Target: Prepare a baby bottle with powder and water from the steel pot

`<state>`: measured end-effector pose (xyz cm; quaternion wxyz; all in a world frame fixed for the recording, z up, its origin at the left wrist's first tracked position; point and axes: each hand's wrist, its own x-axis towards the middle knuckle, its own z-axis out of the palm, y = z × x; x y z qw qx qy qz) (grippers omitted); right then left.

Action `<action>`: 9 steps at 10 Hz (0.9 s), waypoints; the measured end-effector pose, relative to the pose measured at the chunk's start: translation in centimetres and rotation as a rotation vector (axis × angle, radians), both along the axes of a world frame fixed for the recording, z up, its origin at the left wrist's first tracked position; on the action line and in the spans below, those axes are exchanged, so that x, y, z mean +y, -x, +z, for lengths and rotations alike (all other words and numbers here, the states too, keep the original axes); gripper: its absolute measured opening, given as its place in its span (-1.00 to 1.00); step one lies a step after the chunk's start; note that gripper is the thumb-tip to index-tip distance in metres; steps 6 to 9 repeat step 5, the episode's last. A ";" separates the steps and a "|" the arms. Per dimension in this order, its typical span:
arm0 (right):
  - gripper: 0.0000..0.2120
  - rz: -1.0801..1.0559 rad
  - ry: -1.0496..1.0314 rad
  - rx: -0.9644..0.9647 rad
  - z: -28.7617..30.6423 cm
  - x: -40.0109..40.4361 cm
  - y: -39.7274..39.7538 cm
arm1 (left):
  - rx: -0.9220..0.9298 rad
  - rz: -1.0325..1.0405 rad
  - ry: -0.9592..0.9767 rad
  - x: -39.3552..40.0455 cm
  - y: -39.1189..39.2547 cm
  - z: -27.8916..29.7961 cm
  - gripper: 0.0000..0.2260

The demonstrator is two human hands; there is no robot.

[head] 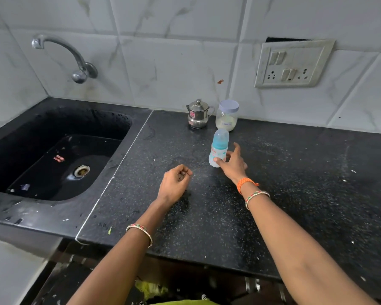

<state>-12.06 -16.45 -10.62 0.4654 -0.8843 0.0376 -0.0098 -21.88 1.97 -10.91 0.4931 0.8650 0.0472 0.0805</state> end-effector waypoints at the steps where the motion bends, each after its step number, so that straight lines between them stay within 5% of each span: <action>1: -0.22 0.044 0.015 0.033 0.4 1.0 -0.5 | 0.004 0.013 -0.003 1.0 0.8 0.1 -0.85; 4: -0.38 0.061 0.076 0.083 1.1 2.7 -1.8 | 0.018 0.061 0.041 3.8 2.8 0.1 -0.83; 9: -0.33 0.007 0.103 0.048 0.2 3.0 -1.0 | 0.017 0.072 0.047 4.4 3.1 0.6 -0.84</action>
